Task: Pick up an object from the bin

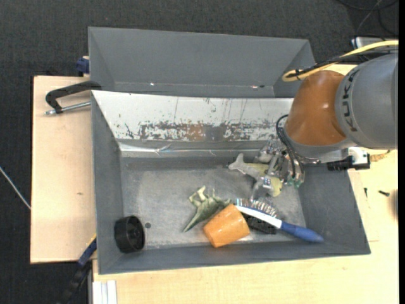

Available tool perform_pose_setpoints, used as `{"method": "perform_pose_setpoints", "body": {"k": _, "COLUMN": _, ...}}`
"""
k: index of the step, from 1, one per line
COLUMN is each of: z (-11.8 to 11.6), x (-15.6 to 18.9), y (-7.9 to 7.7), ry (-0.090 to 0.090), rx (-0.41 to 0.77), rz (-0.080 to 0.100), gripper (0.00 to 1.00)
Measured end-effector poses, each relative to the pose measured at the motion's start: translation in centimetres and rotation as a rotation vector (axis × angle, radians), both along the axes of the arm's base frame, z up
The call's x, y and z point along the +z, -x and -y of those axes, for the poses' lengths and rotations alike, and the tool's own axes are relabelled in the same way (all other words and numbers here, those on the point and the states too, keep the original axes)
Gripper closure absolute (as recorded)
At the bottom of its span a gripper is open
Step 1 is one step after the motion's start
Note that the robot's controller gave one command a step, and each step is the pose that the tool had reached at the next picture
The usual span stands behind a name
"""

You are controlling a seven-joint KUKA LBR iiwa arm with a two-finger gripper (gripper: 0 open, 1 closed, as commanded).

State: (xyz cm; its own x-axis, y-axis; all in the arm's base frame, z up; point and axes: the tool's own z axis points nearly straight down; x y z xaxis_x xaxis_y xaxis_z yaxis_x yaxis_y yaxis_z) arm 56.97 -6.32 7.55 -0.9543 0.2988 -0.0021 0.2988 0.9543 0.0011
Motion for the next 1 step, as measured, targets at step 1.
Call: {"method": "perform_pose_setpoints", "body": {"k": 1, "z": -0.03, "x": 0.03, "y": -0.04, "ry": 0.001, "rx": 0.001, "rz": 0.000, "gripper": 0.00}}
